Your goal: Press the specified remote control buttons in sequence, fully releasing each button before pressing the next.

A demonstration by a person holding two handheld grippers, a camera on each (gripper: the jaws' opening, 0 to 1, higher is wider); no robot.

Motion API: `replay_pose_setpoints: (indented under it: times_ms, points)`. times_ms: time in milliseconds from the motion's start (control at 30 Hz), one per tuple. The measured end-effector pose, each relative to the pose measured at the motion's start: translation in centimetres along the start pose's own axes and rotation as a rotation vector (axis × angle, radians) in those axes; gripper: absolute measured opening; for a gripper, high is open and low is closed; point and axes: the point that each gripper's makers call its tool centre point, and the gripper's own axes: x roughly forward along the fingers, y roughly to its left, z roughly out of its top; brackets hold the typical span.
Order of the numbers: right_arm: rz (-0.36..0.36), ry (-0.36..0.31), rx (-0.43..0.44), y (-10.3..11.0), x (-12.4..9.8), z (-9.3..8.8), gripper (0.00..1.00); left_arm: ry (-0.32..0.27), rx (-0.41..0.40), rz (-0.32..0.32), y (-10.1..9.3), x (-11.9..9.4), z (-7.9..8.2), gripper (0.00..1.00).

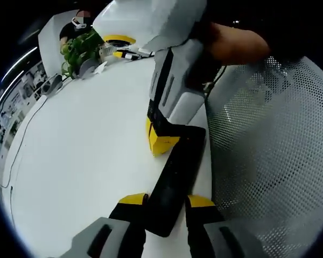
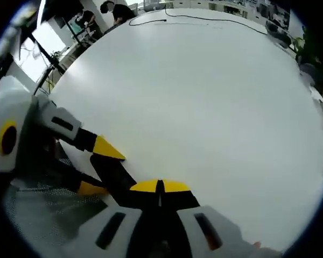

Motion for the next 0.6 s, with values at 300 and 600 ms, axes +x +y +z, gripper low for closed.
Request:
replay_pose_setpoints:
  times_ms: [300, 600]
  points:
    - [-0.078, -0.034, 0.091, -2.6, -2.2, 0.4, 0.0, 0.003, -0.05, 0.038, 0.5, 0.3, 0.4, 0.27]
    - [-0.135, 0.054, 0.153, -4.1, -3.1, -1.3, 0.0, 0.009, -0.145, 0.104, 1.4, 0.7, 1.0, 0.27]
